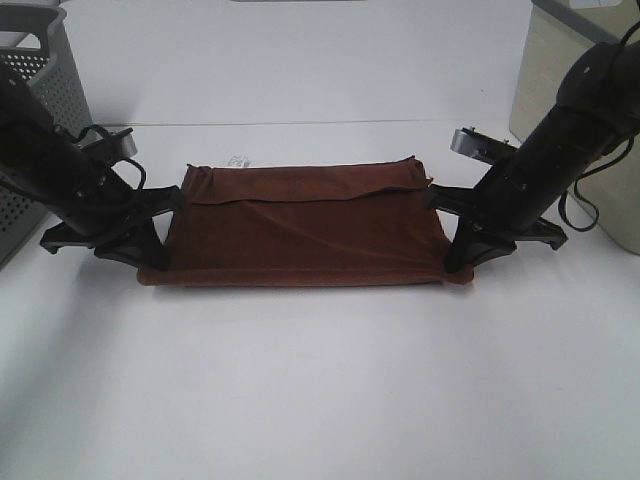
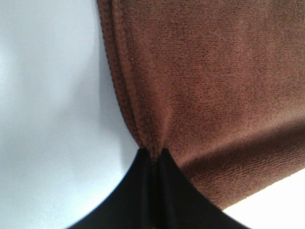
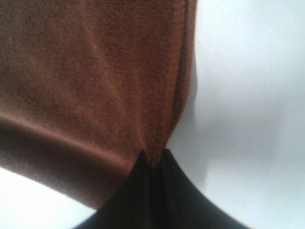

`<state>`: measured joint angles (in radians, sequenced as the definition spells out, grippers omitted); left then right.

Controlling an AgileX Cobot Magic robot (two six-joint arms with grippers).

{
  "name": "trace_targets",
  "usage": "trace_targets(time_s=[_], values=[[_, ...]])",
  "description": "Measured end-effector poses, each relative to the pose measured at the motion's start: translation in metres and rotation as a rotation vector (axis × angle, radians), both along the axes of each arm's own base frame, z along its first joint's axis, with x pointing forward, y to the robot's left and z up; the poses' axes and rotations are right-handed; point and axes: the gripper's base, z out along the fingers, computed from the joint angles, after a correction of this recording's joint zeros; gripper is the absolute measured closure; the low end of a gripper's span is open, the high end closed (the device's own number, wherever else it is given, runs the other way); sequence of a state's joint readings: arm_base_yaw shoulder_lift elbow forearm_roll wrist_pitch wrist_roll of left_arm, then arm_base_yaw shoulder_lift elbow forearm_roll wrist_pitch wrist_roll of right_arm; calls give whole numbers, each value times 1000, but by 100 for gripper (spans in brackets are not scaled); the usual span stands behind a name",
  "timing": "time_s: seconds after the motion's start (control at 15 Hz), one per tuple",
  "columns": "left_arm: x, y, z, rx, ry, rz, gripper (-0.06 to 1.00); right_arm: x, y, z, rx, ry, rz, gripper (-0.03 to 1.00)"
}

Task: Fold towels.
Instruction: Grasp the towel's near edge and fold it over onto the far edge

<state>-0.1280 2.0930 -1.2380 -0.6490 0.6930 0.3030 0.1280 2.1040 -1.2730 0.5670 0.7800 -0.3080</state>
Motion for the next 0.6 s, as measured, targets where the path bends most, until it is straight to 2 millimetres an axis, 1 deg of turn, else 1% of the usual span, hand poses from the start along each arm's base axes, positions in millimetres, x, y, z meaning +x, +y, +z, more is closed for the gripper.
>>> trace_targets(time_s=[0.13, 0.2, 0.33, 0.47, 0.53, 0.6], values=[[4, 0, 4, 1, -23, 7, 94, 0, 0, 7, 1, -26, 5, 97], [9, -1, 9, -3, -43, 19, 94, 4, 0, 12, 4, -49, 9, 97], [24, -2, 23, -16, -96, 60, 94, 19, 2, 27, 8, -120, 17, 97], [40, -2, 38, -18, -186, 98, 94, 40, 5, 45, 20, -202, 20, 97], [49, -2, 47, -18, -237, 116, 94, 52, 7, 52, 27, -237, 24, 97], [56, -2, 51, -19, -271, 129, 94, 64, 9, 52, 31, -251, 33, 97]])
